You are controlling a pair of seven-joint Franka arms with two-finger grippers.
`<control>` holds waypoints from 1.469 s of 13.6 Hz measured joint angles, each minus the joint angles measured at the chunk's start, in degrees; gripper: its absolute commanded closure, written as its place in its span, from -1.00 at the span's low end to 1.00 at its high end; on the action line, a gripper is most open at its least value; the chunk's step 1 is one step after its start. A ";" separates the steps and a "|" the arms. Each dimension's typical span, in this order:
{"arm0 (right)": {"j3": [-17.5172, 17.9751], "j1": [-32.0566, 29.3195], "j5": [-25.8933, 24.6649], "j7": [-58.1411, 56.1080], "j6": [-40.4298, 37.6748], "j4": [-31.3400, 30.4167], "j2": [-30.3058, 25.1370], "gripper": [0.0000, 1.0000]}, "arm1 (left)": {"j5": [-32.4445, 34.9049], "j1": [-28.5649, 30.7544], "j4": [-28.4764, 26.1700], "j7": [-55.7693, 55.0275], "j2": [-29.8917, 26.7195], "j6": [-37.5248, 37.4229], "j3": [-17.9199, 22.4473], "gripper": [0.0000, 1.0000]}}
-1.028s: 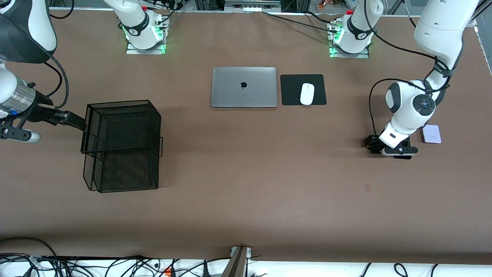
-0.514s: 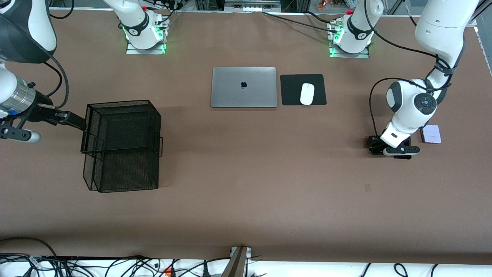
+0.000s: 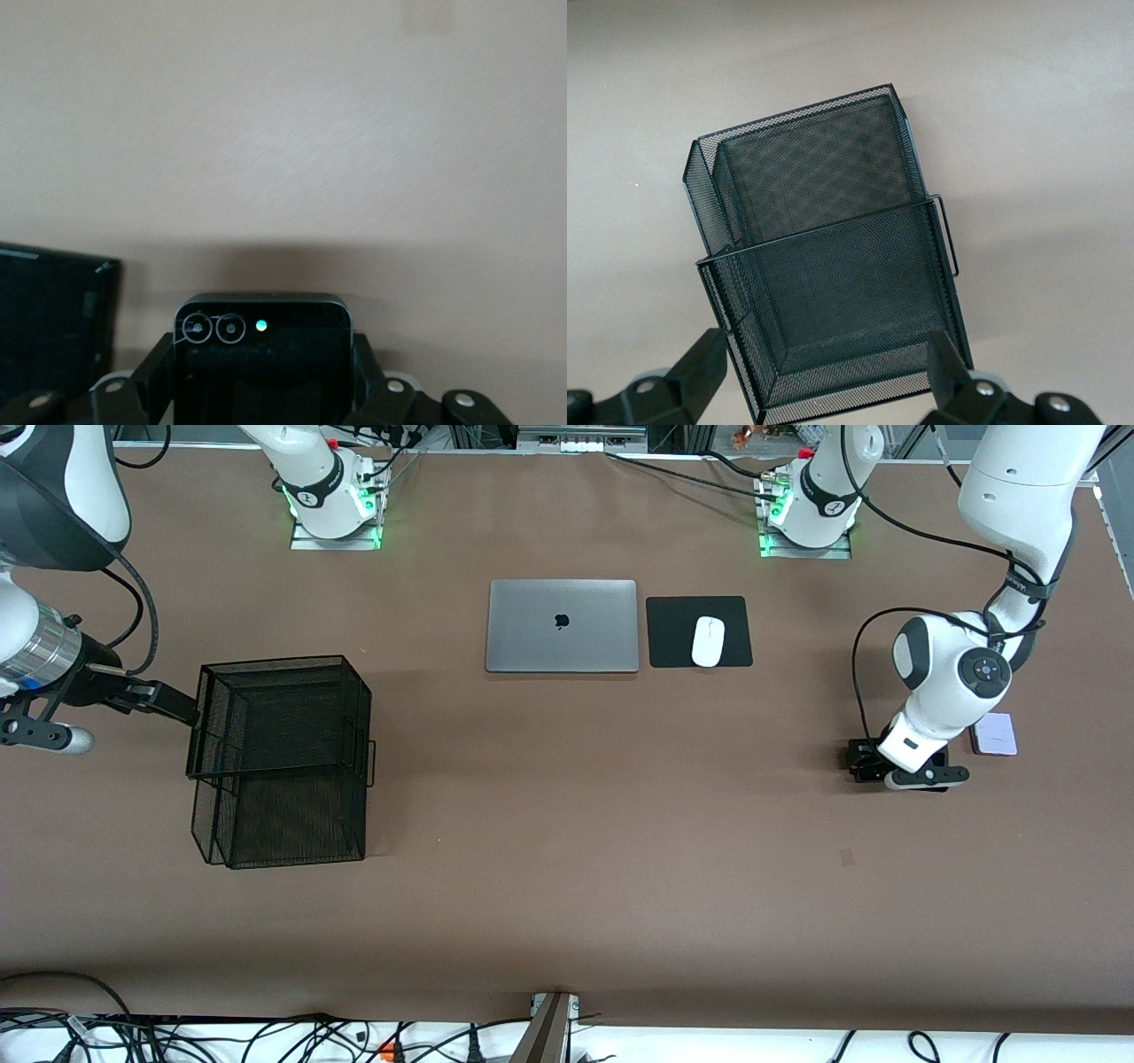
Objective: Place phones with both arms
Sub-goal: 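Carry the flip phone to mid-table and release it with the left gripper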
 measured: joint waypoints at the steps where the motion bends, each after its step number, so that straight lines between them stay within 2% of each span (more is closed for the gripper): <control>1: 0.00 0.00 0.00 0.00 0.00 0.00 0.00 -1.00 | 0.00 -0.05 2.10 -1.48 -0.02 -2.81 -0.96 1.00; 4: 0.00 -0.02 0.00 0.00 0.00 0.00 0.00 -1.00 | 0.00 -0.25 7.82 -7.35 -0.03 -9.54 -5.10 1.00; 6: -0.01 -0.03 0.00 0.00 0.00 0.00 0.00 -1.00 | 0.00 -0.75 9.85 -13.11 -0.01 -11.06 -9.41 1.00; 8: -0.01 -0.05 0.00 0.00 0.00 0.00 0.00 -1.00 | 0.00 -4.13 11.16 -20.12 0.10 -11.12 -11.86 1.00; 11: -0.02 -0.06 0.00 0.00 0.00 0.00 0.00 -1.00 | 0.00 -13.81 14.78 -30.28 1.43 -12.41 -12.07 1.00; 14: -0.02 -0.07 0.00 0.00 0.00 0.00 0.00 -1.00 | 0.00 -22.18 23.31 -38.73 5.11 -17.07 -11.93 1.00; 18: -0.01 -0.08 0.00 0.00 0.00 0.01 0.00 -1.00 | 0.00 -31.66 35.58 -46.03 14.11 -17.96 -11.08 1.00; 20: -0.02 -0.09 0.00 0.00 0.00 0.01 0.00 -1.00 | 0.00 -36.51 39.85 -48.93 18.43 -17.95 -8.58 1.00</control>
